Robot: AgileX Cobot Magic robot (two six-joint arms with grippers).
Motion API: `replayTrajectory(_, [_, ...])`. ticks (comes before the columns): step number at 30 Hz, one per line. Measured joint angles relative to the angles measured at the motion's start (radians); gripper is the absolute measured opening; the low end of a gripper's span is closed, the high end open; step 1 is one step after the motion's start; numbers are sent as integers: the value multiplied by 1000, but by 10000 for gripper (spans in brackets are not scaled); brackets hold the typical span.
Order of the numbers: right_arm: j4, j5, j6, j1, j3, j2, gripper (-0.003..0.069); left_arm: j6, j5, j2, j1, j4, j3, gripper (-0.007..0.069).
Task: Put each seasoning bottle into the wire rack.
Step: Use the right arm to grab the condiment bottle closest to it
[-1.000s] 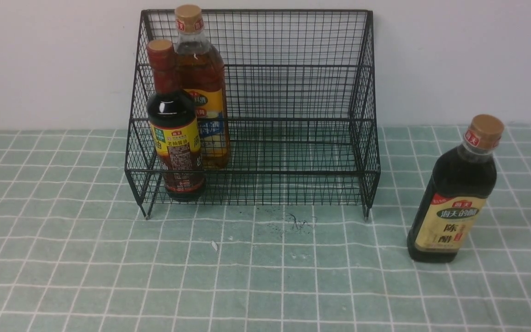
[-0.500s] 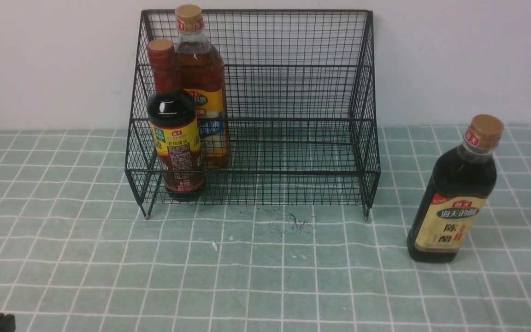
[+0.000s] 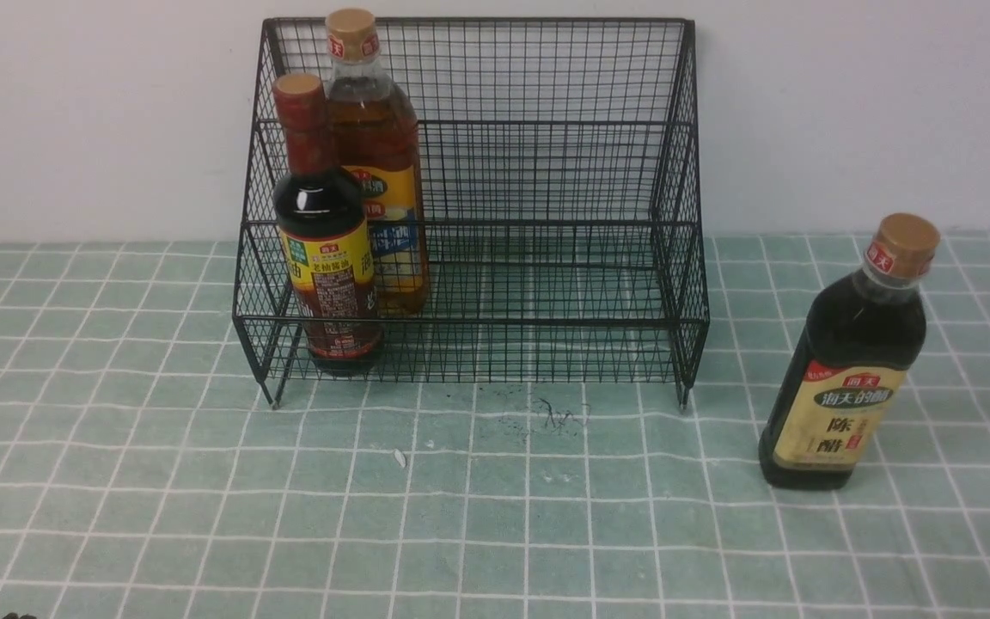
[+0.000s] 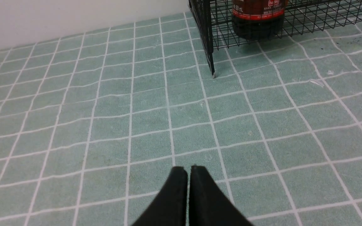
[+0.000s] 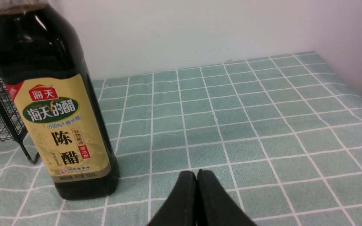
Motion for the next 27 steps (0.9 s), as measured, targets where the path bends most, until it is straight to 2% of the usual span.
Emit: replayTrajectory(27, [-1,-1,-19,10,0,0,-15,6,2,0,0,-2,0,-6])
